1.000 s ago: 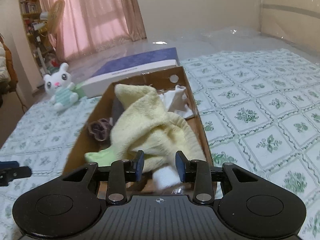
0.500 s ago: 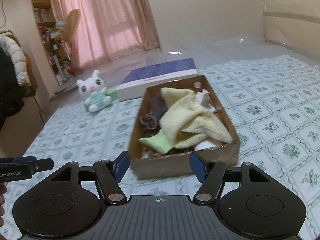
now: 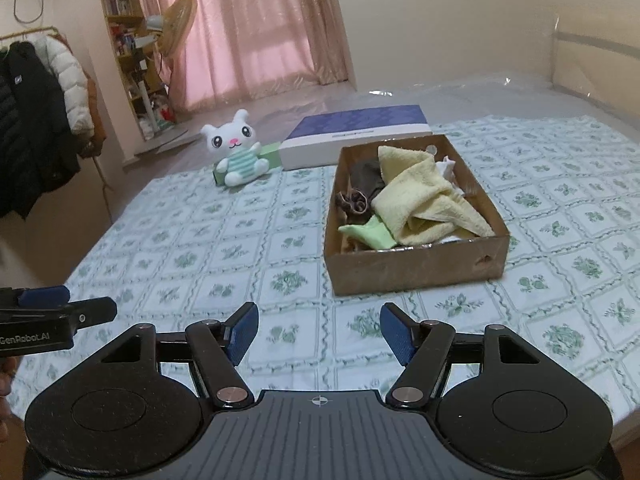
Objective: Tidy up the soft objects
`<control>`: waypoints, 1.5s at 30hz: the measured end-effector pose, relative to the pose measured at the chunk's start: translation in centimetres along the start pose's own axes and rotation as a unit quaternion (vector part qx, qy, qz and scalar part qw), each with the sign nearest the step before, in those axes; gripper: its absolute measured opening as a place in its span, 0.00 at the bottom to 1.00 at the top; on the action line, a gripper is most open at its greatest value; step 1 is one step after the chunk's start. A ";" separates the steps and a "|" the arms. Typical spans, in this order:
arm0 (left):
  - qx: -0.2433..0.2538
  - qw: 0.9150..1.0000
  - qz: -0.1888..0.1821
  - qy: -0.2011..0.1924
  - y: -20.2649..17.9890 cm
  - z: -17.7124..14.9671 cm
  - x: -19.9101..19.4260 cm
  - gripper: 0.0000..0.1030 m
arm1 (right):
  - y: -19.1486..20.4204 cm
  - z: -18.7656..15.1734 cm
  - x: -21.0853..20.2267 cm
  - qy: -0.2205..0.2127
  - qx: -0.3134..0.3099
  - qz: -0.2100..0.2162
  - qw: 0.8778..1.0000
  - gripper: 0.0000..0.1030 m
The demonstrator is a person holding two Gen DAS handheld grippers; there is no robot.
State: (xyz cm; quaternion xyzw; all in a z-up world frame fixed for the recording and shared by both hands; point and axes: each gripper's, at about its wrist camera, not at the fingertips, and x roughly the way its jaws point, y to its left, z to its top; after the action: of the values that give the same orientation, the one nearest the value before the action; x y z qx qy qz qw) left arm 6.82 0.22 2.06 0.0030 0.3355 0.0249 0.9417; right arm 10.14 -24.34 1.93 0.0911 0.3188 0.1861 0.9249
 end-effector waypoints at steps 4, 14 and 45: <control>-0.009 1.000 0.002 0.020 0.2 -1.8 -0.8 0.79 | 1.0 -1.4 -1.0 0.003 -0.016 -0.012 1.000 0.65; -0.024 0.999 0.028 0.037 1.3 -4.5 -2.6 0.79 | 2.9 -4.4 -1.2 0.051 -0.023 0.005 0.998 0.65; -0.034 0.997 0.039 0.059 2.2 -6.1 -2.8 0.79 | 6.4 -5.9 1.1 0.091 -0.053 0.057 0.993 0.65</control>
State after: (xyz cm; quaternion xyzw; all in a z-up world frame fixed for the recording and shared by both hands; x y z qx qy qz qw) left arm 0.76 2.17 -0.85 -0.0178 0.3889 0.0732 0.9182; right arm 5.40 -17.81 -1.45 0.0423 0.3854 0.2628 0.8835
